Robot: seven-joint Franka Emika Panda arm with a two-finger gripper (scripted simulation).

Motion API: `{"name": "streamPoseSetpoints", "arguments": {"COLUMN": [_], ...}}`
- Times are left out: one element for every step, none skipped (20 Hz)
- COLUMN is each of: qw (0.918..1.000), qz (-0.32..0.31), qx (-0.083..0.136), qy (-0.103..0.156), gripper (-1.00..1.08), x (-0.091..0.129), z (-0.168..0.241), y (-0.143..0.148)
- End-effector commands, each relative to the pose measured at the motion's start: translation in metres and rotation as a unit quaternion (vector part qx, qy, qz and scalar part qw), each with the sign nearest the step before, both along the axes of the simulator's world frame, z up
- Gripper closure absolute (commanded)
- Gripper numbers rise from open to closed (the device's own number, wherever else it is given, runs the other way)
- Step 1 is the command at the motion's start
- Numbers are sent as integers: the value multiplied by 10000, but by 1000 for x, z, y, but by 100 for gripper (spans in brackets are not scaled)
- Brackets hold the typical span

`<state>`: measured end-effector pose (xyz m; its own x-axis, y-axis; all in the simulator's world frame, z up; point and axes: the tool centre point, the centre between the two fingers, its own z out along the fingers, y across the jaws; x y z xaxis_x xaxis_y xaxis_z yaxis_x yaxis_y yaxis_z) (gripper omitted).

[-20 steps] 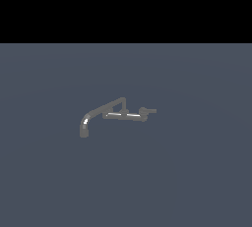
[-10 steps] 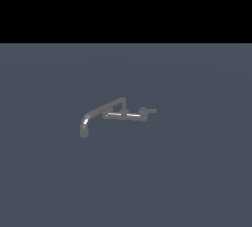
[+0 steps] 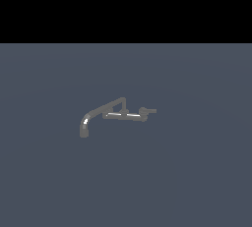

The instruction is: Turn on the faucet by rotating a designated handle.

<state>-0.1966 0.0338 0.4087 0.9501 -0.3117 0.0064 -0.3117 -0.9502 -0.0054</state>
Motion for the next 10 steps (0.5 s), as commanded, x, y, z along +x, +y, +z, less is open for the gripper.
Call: {"name": "streamPoseSetpoints", "arguments": {"qw": [9995, 9989, 9983, 9974, 9964, 9952, 9939, 9924, 9907, 9889], "qz": [-330, -460, -589, -719, -848, -977, -1105, -1233, -1361, -1488], "qx": [6, 7, 9, 10, 12, 14, 16, 17, 19, 21], "qy": [1, 2, 2, 3, 4, 5, 6, 7, 8, 9], "gripper": [108, 108, 108, 108, 108, 108, 108, 108, 108, 108], "x": [13, 18, 23, 28, 33, 39, 44, 49, 54, 60], "z": [-16, -23, -29, -36, -42, -49, -55, -61, -68, -74], "y": [3, 4, 5, 5, 6, 6, 6, 6, 6, 6]}}
